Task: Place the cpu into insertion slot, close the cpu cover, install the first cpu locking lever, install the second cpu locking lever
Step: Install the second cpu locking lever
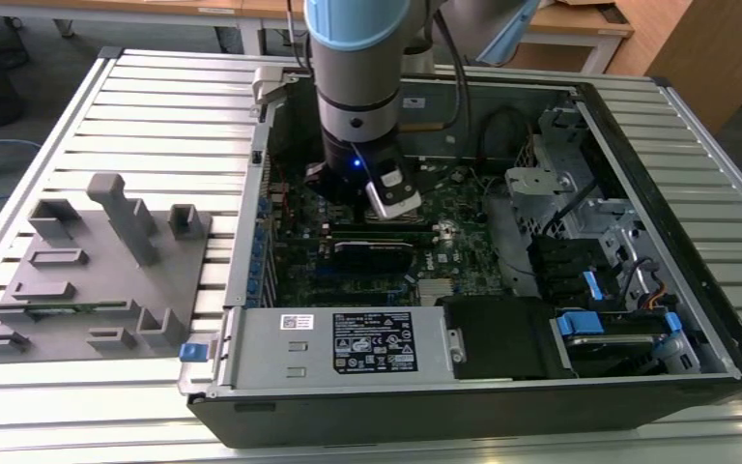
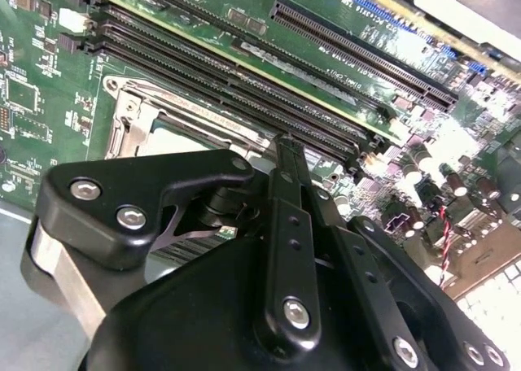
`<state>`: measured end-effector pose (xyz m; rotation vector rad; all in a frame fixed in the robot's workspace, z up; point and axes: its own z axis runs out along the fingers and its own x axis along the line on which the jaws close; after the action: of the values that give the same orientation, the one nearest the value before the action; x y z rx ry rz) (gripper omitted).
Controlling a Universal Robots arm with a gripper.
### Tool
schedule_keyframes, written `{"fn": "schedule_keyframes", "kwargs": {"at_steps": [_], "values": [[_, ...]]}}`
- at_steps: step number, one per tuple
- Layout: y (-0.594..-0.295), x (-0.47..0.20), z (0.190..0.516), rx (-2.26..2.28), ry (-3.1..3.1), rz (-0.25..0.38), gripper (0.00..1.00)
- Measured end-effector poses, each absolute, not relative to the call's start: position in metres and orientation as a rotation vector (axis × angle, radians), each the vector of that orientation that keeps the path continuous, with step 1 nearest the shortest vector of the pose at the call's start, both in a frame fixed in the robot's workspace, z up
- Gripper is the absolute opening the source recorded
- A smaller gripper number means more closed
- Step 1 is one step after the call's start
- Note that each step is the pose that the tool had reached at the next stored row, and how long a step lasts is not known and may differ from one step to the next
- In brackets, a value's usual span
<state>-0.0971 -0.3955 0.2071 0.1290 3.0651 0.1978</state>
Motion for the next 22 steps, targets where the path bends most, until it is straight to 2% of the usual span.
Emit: {"fn": "schedule_keyframes", "kwargs": {"at_steps": [22], "values": [[-0.3936,-0.1027,0.1981,0.129,3.065,0.199,0.11]]}}
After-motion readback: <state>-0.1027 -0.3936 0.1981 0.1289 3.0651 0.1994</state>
